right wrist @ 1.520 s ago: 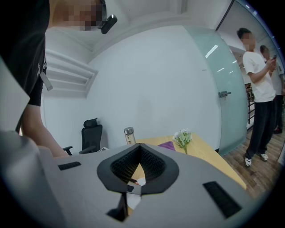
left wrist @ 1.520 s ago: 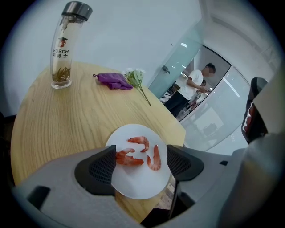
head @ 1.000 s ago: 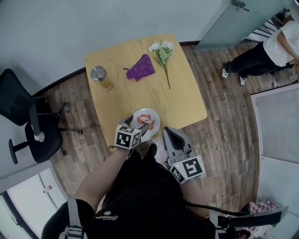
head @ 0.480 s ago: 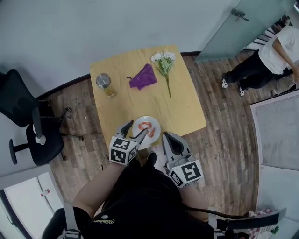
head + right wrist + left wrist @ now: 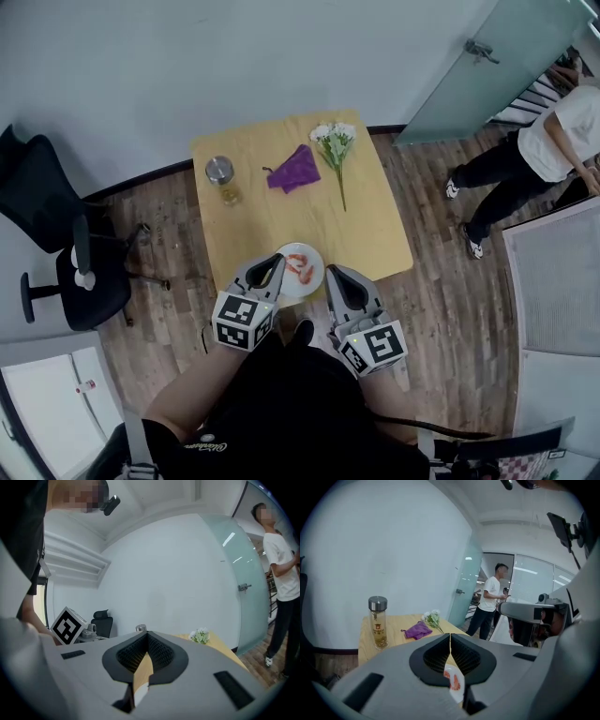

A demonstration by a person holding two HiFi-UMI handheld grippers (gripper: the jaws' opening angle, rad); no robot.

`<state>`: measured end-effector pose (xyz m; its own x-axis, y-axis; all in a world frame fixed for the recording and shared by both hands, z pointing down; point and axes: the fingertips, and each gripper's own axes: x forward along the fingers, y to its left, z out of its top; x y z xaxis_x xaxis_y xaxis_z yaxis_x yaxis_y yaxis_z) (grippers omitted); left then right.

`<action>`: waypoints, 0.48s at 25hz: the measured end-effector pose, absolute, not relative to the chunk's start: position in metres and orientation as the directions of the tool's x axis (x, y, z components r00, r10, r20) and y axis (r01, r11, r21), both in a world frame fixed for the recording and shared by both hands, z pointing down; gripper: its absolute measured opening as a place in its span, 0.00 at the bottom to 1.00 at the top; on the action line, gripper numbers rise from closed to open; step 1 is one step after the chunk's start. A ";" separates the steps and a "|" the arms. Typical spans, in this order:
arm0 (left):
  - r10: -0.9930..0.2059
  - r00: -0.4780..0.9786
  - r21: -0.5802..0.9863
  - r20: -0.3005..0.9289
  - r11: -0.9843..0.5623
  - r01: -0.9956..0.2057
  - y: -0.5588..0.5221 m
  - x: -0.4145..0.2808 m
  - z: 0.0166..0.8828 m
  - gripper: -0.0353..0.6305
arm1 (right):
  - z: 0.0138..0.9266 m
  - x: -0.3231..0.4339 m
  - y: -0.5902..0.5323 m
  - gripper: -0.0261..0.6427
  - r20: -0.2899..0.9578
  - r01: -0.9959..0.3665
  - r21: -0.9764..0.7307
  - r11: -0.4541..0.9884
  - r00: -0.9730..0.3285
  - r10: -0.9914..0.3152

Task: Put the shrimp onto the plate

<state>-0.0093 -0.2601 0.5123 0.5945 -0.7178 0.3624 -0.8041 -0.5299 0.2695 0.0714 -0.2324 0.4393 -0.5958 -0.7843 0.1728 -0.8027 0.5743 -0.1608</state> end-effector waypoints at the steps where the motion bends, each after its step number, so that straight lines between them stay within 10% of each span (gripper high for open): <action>1: -0.724 0.591 0.267 0.356 -0.528 -0.806 -0.259 -0.010 0.509 0.06 | 0.438 0.071 -0.232 0.04 0.169 -0.801 -0.160 0.577 -0.598 -0.783; 12: -0.756 0.594 0.226 0.275 -0.550 -0.804 -0.250 -0.008 0.473 0.06 | 0.428 0.067 -0.229 0.04 0.142 -0.792 -0.152 0.591 -0.609 -0.780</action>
